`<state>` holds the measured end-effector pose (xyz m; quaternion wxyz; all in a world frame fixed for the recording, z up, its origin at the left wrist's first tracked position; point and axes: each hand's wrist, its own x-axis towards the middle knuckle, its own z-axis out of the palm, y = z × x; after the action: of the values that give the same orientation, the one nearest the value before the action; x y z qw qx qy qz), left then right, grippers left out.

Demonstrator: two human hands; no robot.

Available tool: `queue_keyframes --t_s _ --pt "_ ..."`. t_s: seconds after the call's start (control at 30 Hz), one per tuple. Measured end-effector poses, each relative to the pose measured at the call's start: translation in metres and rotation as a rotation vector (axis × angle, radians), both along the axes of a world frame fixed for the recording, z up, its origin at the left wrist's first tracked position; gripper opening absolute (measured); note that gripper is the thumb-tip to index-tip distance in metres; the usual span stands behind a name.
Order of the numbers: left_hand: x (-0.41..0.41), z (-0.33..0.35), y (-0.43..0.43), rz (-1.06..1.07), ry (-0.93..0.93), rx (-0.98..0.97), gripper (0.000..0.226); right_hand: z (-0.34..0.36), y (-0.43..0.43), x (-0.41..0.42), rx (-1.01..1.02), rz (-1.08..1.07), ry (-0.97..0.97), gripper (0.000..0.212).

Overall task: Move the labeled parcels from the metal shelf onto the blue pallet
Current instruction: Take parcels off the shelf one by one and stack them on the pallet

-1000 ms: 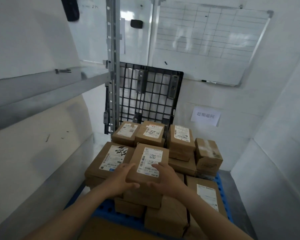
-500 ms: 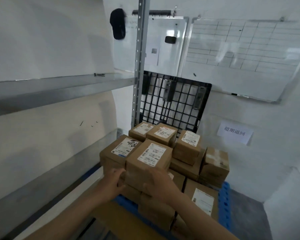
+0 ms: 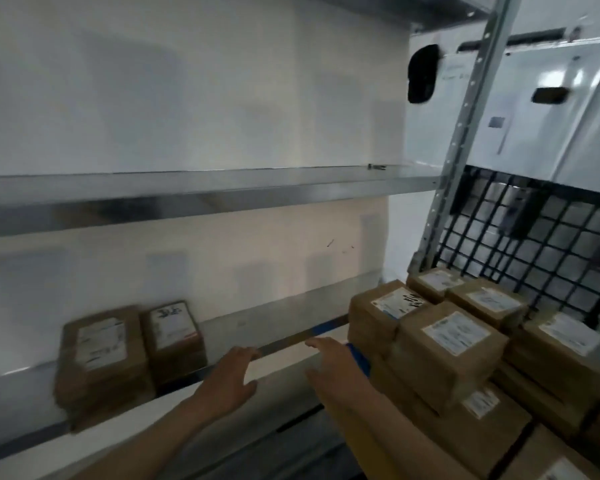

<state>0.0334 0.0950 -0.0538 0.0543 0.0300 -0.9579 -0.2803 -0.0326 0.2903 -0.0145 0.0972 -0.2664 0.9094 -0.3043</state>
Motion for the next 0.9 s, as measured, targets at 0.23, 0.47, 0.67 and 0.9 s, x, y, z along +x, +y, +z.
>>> queue_keyframes --t_s 0.23,0.47,0.67,0.9 --pt "0.08 0.009 -0.126 0.262 -0.059 -0.033 0.043 -0.006 -0.139 0.033 -0.018 0.25 0.042 0.047" --pt "0.145 0.016 -0.22 0.401 -0.008 0.101 0.034 -0.014 -0.257 0.069 -0.038 0.374 0.043 0.041" --pt "0.145 -0.012 -0.242 0.352 -0.049 0.275 0.094 -0.039 -0.311 0.08 0.089 0.327 -0.048 0.095" --pt "0.103 -0.061 -0.272 0.263 -0.024 0.329 0.115 -0.047 -0.317 0.075 0.145 0.279 0.051 0.091"
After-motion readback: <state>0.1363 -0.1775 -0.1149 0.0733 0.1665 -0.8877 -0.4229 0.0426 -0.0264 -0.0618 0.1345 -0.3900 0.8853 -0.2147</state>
